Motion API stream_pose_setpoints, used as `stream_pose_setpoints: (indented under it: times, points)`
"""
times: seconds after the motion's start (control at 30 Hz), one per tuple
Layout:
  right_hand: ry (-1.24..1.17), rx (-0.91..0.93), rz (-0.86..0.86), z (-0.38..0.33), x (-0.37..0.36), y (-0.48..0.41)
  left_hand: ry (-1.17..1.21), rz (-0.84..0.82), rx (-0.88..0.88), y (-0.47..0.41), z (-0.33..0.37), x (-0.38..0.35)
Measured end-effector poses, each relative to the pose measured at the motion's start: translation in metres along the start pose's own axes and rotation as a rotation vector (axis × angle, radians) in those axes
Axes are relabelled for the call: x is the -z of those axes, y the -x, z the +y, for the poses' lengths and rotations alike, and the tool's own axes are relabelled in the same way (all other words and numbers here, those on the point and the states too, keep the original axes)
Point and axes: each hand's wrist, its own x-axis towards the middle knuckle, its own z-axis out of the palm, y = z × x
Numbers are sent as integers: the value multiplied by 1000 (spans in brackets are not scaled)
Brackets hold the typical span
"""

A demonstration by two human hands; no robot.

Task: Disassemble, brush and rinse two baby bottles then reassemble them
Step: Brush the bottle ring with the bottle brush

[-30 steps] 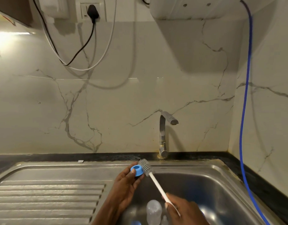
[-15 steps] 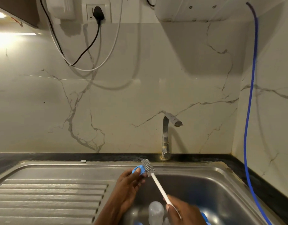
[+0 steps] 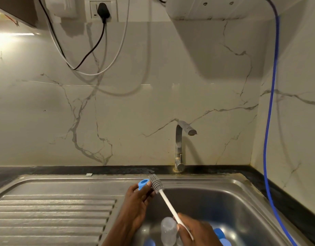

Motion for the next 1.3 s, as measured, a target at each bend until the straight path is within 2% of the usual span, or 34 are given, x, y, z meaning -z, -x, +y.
stream_pose_setpoints:
  times: [0.07, 0.1, 0.17, 0.23, 0.33, 0.4, 0.57, 0.73, 0.83, 0.97, 1.07, 1.2, 1.3]
  points:
    - [-45, -28, -90, -13, 7, 6, 36, 15, 5, -1, 3, 2]
    - [-43, -27, -78, -16, 7, 8, 42, 6, 13, -1, 4, 3]
    - [2, -30, -1, -21, 7, 11, 40, -51, 57, 2, 6, 1]
    - [49, -54, 180, -22, 9, 14, 31, -143, 115, 7, 7, -4]
    - [46, -25, 194, -16, 13, 21, 17, -203, 148, 11, 5, -10]
    - [34, -21, 215, -16, 17, 19, 39, -198, 157, 12, 5, -12]
    - [32, -92, 78, -24, 20, 10, 75, -81, 64, 5, 9, -2]
    - [69, -14, -7, -18, 13, 13, 68, -103, 69, 3, 15, 7]
    - [-20, -35, 60, -18, 18, 14, 24, -146, 94, 4, 10, 3]
    - [20, -42, 117, -16, 8, 11, -40, -191, 44, 4, 6, -3]
    - [23, -75, 144, -17, 0, 7, -93, -150, 23, 3, 7, 2]
    - [-4, -67, 225, -13, 12, 19, -161, -140, 82, 5, 6, 2]
    - [22, -42, 196, -6, 10, 20, -174, -127, 104, 7, 7, 1]
